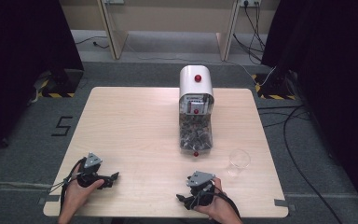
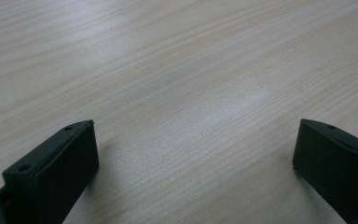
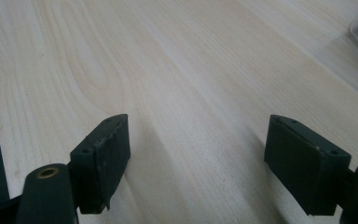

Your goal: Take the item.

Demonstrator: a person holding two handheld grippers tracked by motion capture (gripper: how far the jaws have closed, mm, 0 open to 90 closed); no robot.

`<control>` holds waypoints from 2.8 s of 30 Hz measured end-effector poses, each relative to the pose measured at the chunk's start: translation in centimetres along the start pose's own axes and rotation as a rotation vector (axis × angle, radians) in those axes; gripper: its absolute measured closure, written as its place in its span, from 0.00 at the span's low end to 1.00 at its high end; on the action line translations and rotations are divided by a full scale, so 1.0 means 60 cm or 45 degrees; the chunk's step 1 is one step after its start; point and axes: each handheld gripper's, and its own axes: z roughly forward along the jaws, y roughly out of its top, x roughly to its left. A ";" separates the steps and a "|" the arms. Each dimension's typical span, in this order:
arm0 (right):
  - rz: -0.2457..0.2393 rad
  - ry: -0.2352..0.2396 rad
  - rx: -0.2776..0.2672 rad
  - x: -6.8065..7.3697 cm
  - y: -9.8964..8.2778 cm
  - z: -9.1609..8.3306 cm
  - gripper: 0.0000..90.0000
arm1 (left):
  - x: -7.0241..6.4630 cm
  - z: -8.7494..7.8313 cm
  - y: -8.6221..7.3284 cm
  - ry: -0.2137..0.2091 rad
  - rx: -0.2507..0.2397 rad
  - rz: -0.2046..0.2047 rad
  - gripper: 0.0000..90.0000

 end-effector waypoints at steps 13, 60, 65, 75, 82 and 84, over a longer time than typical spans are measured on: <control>0.062 -0.126 -0.164 -0.023 0.024 -0.033 0.29 | 0.000 0.000 0.000 -0.001 0.002 0.001 0.00; 0.166 -0.516 -0.273 -0.123 0.138 -0.010 0.48 | 0.000 0.000 0.000 0.000 0.002 0.001 0.00; 0.174 -0.545 -0.256 -0.132 0.135 -0.002 0.51 | 0.000 0.000 0.000 0.000 0.003 0.001 0.00; 0.197 -0.587 -0.222 -0.147 0.131 0.011 0.55 | 0.000 0.000 0.000 -0.001 0.002 -0.001 0.00; 0.211 -0.599 -0.179 -0.152 0.125 0.030 0.57 | 0.000 0.000 0.000 -0.001 0.003 -0.001 0.00; 0.220 -0.594 -0.168 -0.154 0.123 0.035 0.58 | 0.000 0.000 0.000 -0.001 0.003 -0.001 0.00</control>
